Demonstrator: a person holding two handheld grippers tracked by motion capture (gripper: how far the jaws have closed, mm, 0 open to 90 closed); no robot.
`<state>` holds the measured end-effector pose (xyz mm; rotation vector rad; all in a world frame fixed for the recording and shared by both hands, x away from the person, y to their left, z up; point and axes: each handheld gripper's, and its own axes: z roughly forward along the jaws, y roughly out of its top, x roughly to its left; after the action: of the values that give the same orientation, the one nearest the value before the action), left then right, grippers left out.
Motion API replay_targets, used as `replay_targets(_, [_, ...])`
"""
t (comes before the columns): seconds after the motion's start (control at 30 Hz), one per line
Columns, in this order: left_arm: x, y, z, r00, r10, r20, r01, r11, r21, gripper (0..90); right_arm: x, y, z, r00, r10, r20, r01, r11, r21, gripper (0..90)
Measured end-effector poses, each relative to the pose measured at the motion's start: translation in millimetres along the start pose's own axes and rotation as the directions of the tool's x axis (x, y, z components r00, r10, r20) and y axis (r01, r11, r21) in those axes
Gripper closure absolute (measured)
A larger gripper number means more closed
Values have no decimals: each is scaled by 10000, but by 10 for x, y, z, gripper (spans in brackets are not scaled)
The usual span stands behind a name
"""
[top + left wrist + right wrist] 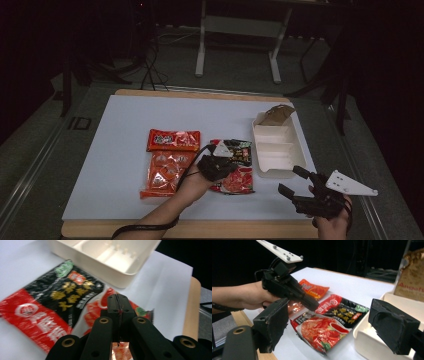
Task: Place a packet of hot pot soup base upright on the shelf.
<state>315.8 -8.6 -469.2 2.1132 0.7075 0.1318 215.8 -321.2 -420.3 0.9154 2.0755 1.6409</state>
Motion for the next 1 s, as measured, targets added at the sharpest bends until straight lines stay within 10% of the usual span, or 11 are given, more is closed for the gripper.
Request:
replay_targets(0.4, [348, -10, -119, 9948, -663, -767, 609, 9956, -715, 892, 53, 27, -4, 9998, -221, 28, 221, 9996, -183, 136])
replay_targets(1.0, [835, -26, 44, 9669, -1613, -1978, 1486, 9859, -772, 525, 107, 36, 61, 9973, -666, 314, 660, 9976, 202, 101])
